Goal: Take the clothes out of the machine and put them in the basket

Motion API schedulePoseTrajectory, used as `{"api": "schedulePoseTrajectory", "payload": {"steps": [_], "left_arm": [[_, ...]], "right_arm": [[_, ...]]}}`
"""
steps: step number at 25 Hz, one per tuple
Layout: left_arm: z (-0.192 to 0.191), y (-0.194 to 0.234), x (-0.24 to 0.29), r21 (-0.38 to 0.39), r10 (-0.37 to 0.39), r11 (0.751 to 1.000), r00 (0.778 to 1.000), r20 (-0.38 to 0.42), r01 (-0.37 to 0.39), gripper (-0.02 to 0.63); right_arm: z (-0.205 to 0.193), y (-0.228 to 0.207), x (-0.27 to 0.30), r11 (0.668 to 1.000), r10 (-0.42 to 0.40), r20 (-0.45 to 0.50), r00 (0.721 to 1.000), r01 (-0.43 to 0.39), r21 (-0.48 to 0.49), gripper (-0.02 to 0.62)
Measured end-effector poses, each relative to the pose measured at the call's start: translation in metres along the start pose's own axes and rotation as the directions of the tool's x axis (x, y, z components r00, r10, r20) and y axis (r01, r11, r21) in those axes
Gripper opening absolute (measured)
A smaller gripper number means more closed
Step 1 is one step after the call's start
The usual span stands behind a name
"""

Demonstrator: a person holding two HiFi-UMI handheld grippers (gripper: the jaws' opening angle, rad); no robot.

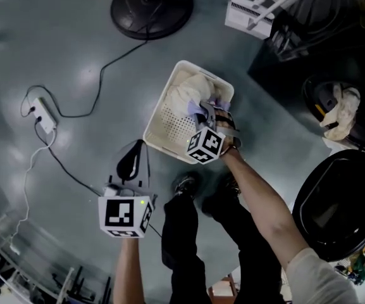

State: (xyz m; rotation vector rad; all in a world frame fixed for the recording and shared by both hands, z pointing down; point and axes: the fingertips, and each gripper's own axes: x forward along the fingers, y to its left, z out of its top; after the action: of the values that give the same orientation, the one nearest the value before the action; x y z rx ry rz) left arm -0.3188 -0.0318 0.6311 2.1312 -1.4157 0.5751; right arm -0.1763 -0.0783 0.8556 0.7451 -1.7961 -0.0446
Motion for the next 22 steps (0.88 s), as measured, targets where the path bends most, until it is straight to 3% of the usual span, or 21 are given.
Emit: {"api": "schedulePoseTrajectory", "payload": {"steps": [8, 13, 22], "left_arm": [[-0.027, 0.009, 0.016, 0.016, 0.002, 1.0, 1.0, -0.016, -0.001, 0.018], [-0.037, 0.007, 0.024, 0.026, -0.009, 1.0, 1.0, -0.022, 0.009, 0.018], [-0.007, -0.03, 0.025, 0.056, -0.072, 0.996, 0.997, -0.025, 0.073, 0.018]], "right_arm": [[-0.043, 0.035, 0.05, 0.994, 0.092, -0.122, 0.988, -0.098, -0.038, 0.112], [-0.045, 0.05, 0.059, 0.982, 0.187, -0.127, 0.974, -0.19, -0.011, 0.324], [-0.036, 0.031, 0.01, 0.99, 0.134, -0.033, 0.99, -0.133, 0.047, 0.34]]}}
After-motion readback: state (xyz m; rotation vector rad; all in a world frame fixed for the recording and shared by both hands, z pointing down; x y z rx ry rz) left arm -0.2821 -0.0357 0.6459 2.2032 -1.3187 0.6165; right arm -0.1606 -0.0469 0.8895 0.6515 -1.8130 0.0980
